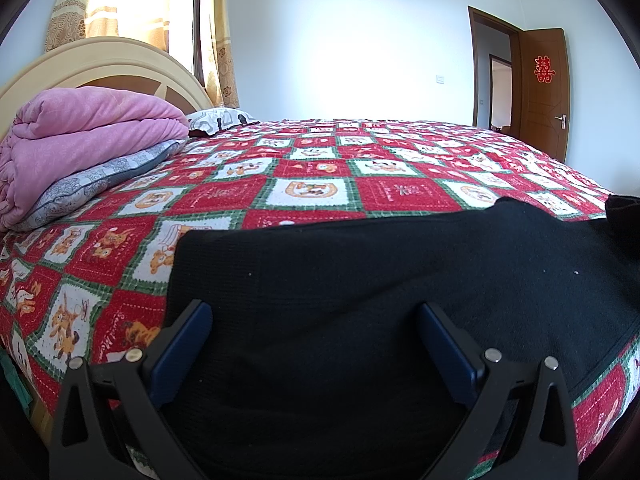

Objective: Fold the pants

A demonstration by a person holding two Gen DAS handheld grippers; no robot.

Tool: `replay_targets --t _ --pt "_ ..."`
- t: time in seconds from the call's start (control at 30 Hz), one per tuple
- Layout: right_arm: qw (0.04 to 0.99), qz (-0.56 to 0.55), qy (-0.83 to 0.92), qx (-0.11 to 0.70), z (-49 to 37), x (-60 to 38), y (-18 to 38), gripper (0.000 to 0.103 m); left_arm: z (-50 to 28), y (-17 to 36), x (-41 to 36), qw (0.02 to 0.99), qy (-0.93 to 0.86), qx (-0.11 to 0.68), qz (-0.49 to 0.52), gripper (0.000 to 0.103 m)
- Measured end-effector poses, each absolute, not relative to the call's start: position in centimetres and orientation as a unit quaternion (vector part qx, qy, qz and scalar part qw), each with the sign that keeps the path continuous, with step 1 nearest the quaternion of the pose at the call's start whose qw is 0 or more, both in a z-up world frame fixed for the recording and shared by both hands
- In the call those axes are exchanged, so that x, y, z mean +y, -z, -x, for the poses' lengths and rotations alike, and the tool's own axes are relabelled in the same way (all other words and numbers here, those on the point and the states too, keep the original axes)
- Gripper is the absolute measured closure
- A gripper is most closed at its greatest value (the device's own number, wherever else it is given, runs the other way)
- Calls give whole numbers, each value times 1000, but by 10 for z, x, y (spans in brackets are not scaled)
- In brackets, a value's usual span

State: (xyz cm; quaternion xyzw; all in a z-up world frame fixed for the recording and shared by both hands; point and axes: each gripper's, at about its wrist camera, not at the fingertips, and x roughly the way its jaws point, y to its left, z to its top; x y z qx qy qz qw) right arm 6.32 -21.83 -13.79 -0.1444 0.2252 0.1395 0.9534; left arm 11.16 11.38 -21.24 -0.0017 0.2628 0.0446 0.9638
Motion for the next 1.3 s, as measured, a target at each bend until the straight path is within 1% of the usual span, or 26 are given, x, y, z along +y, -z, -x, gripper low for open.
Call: replay_targets --t 0.6,0.8,1.0,1.1,1.2,1.23,1.27,1.3 --pt "939 185 -183 226 -61 -158 166 92 -112 212 115 964 -45 262 2 0" --pt "920 203 -193 273 -70 -152 189 92 -111 212 114 964 -45 262 2 0" --pt "908 229 -191 293 -71 -147 203 90 -112 211 116 964 -42 263 4 0" --pt "903 256 -190 288 -66 -144 204 88 -111 208 118 964 -43 264 8 0" --pt "901 236 -202 304 -62 -152 195 85 -106 202 122 964 -44 261 20 0" --pt "902 224 -207 306 -59 -159 188 82 -105 198 126 965 -47 255 28 0" --pt "906 211 -206 304 -56 -169 180 75 -103 195 129 966 -52 252 33 0" --pt "911 199 -201 300 -55 -178 173 71 -101 195 131 966 -56 249 35 0"
